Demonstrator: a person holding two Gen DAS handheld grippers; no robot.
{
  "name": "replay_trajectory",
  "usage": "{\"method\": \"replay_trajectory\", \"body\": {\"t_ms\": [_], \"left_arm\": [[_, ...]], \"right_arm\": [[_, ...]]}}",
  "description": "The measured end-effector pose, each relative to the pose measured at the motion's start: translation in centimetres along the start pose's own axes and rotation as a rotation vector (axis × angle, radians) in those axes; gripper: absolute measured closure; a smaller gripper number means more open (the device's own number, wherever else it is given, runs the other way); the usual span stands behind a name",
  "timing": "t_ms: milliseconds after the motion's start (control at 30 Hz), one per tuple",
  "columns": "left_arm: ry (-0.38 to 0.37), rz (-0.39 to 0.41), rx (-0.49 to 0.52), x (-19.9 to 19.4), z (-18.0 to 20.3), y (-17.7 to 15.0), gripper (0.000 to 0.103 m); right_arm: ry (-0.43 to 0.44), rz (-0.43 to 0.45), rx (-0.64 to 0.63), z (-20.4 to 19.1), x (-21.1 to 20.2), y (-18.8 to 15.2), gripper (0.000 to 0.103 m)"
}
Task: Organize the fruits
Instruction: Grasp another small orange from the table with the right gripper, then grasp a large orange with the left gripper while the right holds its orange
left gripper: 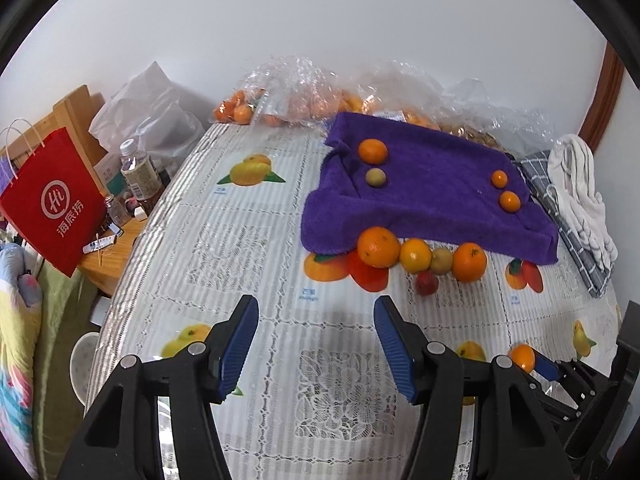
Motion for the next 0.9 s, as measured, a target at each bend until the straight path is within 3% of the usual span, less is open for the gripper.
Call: {"method": "replay_trajectory", "body": {"t_ms": [267,633,800,900], "left_arm": [[0.000,-0.022,0.036,1.6,1.1,-0.5,0.045],[-0.022,-0.036,0.073,5.1,2.9,0.4,0.045],[-0.070,-0.085,0.063,7.7,3.2,1.0,0.045],[-0.055,-0.098,0.088,9.0,3.5,1.3,0.045]], "right_arm": [[-0.016,0.028,-0.004,0.3,-0.1,0.8,0.069],[-0.146,0.074,0.075,6.7,-0.4,3.9,0.069],[-0.149,0.083,0.113,8.5,0.1,4.8,0.069],[-0.133,0.088,0.132,9.2,0.6,5.3,0.069]]}}
Point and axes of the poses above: each gripper's, at about its wrist camera, not at the fingertips, and x roughly the way its jaws point, z to its right, y to its top, the point moved 3 cm from there along x, roughly the way its jaws point, and after that the axes turned 2 degrees about -z, right-handed, at the moved point
